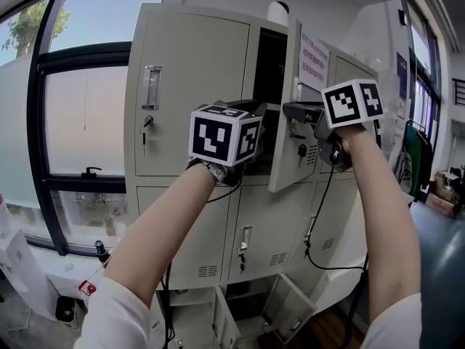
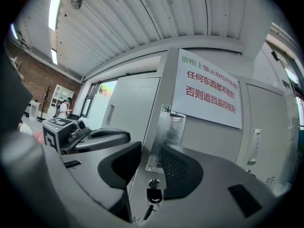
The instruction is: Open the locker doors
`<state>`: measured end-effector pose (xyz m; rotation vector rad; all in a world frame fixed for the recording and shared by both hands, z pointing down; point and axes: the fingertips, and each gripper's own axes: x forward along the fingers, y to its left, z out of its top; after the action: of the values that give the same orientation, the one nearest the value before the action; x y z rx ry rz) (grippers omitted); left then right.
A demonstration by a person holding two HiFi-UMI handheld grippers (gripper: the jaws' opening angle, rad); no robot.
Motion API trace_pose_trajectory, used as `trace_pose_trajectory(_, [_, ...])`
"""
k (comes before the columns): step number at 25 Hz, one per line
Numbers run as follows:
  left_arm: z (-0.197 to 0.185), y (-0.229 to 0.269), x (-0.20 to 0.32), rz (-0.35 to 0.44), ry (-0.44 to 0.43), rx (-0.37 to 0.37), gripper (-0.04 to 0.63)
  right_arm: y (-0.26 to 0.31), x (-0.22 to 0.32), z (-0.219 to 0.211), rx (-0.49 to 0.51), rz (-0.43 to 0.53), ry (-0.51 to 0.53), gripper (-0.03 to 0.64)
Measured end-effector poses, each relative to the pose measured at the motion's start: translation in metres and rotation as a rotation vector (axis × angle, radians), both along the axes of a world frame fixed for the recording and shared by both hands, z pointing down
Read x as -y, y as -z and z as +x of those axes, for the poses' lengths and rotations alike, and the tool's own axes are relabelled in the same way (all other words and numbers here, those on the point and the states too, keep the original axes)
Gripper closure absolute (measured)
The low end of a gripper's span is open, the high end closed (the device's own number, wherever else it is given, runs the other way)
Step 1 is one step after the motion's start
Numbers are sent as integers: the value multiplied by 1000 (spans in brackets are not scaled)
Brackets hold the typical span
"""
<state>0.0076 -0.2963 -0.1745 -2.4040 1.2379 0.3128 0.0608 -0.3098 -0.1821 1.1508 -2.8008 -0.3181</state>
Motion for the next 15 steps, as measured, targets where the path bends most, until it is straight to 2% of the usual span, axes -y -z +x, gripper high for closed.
trace_pose_trajectory(2, [12,-2,-3,-7,-33,-7,595,0,-10,12,5,1,-2,494])
trace_pose_trajectory(6, [42,-11,-6,-8,-80,23,595,1,-25,36,1,35,-47,484])
trace_pose_trajectory(11, [85,-19,-20,-1,-162,49,595,3,-46,70,-72,113,-156,480])
trace_pose_trajectory(15, [120,-21,-34,-7,-256,33,595,2,-61,106,-104,148,-253,485])
